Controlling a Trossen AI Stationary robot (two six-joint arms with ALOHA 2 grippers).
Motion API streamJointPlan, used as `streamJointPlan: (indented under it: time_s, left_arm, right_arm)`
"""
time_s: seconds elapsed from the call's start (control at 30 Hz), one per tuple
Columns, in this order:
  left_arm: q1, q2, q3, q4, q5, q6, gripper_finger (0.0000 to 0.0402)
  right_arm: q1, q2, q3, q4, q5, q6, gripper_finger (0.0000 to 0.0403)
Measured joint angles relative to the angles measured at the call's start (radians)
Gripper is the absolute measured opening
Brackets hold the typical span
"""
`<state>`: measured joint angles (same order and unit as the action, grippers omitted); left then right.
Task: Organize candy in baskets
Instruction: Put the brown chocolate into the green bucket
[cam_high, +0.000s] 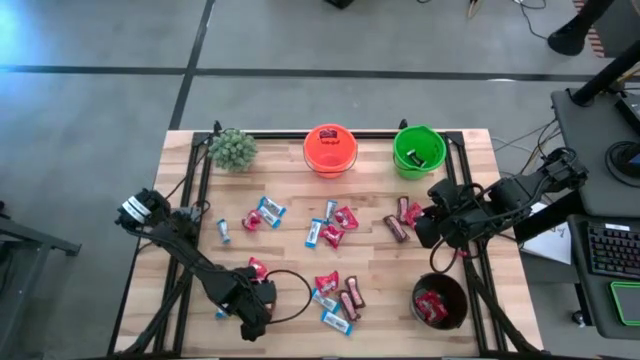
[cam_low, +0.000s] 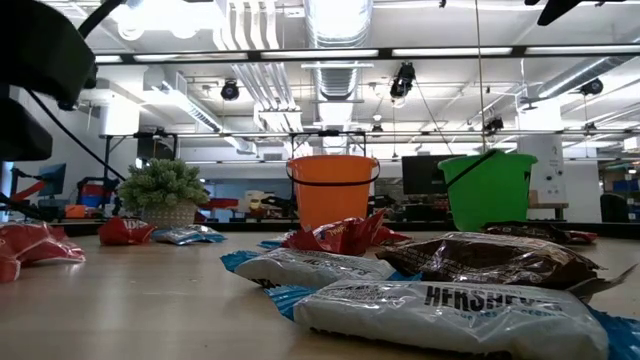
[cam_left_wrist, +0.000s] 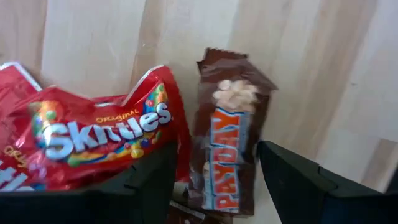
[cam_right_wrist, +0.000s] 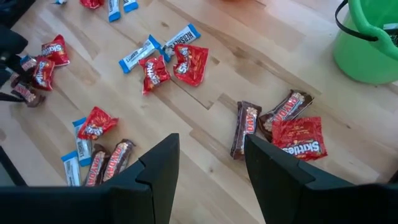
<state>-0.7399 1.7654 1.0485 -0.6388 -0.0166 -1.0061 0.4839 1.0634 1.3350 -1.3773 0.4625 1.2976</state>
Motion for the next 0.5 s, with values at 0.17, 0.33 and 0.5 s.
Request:
streamJointPlan:
  time_s: [0.17,0.33,0.5]
  left_arm:
    - [0.0,0.022,-0.003,-0.008,0.0,-0.028,0.0198]
    - [0.0,0.021,-0.008,-0.014,-0.002,-0.032,0.0154]
    - [0.0,0.02,-0.008,-0.011,0.022,-0.031,0.0073]
  right_arm:
    - [0.0,0.0,0.0,0.002,-0.002,0.001,0.0171]
    - [0.0,0.0,0.0,0.004,-0.002,0.0,0.0171]
    - [0.0,0.0,0.0,0.005,-0.002,0.0,0.0171]
